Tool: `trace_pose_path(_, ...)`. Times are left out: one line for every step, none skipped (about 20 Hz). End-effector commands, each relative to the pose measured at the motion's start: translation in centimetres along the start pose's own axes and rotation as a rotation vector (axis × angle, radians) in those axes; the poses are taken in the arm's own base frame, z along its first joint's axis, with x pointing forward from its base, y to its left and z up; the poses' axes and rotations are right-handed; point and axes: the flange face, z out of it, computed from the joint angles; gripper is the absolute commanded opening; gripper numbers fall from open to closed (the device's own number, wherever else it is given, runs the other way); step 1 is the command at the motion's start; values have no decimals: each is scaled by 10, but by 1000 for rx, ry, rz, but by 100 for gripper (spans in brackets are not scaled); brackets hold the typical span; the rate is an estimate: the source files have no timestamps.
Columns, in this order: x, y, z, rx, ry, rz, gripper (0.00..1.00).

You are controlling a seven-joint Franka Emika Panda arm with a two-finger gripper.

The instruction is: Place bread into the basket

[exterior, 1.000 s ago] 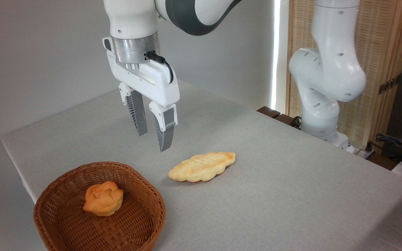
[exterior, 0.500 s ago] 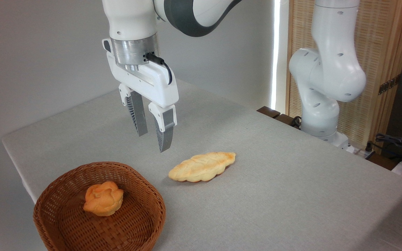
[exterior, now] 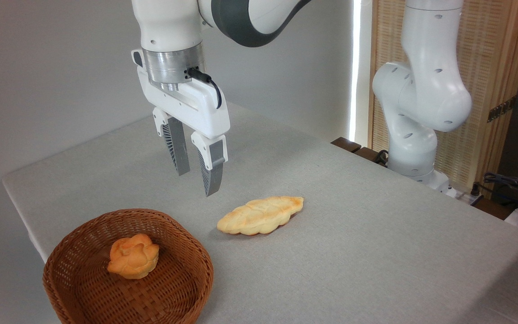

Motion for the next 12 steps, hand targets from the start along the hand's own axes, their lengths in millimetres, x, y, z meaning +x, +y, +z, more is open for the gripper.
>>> trace_pose_path(2, 0, -2, -8, -7, -4, 100)
trace_pose_path(2, 0, -2, -8, -7, -4, 100)
trace_pose_path(2, 0, -2, -9, -8, -3, 100)
trace_pose_path(2, 0, -1, -11, -12, -3, 100)
trace_pose_path(2, 0, -1, -11, -12, -3, 100)
trace_pose_path(2, 0, -1, -12, -14, -3, 100)
trace_pose_path(2, 0, -1, -12, -14, -3, 100)
trace_pose_path(2, 0, -1, -12, -14, -3, 100)
trace_pose_path(2, 1, -1, -12, -14, -1, 100)
trace_pose_path(1, 1, 1, -16, -19, -1, 100)
trace_pose_path(1, 6, 4, -30, -39, 4, 100)
trace_pose_path(-1, 9, 7, -45, -62, 9, 100)
